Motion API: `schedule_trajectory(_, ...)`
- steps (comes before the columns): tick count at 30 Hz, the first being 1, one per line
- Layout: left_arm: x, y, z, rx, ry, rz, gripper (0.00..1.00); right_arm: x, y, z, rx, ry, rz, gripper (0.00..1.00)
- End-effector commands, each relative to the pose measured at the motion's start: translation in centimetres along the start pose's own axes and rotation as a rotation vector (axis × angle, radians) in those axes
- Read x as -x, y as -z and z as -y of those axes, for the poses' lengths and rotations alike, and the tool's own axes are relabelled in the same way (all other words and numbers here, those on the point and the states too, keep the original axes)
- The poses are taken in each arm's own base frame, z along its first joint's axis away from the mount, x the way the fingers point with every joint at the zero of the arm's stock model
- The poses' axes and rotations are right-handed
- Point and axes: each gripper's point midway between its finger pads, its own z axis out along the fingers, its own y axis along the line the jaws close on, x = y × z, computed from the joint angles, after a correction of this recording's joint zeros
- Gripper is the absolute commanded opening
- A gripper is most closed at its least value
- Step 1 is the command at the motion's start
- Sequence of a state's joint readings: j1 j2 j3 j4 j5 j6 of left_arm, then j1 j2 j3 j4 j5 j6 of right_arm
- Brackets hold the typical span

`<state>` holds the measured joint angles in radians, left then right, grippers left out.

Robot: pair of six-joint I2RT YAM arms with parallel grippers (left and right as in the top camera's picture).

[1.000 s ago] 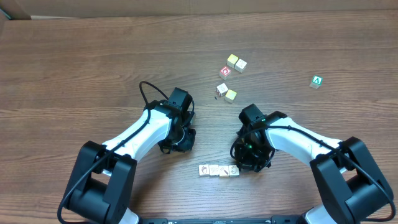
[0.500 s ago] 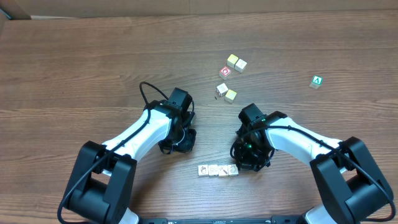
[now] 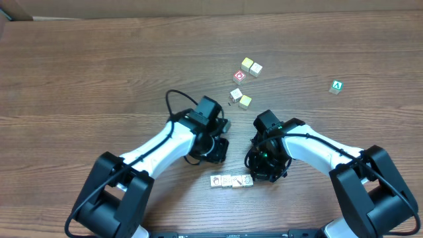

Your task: Flip 5 blocks

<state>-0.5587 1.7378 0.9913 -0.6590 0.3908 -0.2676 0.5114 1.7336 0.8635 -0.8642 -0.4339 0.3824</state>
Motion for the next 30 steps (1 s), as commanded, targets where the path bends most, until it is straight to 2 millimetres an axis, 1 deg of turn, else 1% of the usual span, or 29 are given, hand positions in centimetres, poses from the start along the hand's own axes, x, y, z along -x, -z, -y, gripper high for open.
schedule_trajectory(1,0.0,-0.4,1.6,-0.029,0.002,-0.010,0.04,0.0,-0.2,0.1,-0.012,-0.001,0.005,0.04)
schedule_trajectory(6,-0.6,-0.7,1.7,-0.018,0.021,-0.026,0.04,0.0,-0.2,0.1,-0.013,0.000,0.005,0.04)
schedule_trajectory(9,-1.1,-1.0,0.9,0.013,0.046,-0.034,0.04,0.0,-0.2,0.1,-0.013,0.000,0.005,0.04)
schedule_trajectory(20,-3.4,-2.1,-0.2,0.028,0.072,-0.090,0.04,0.0,-0.2,0.2,-0.013,-0.001,0.004,0.04)
schedule_trajectory(30,-3.7,-2.2,-0.1,0.019,0.078,-0.099,0.04,0.0,-0.2,0.1,-0.013,-0.001,0.004,0.04)
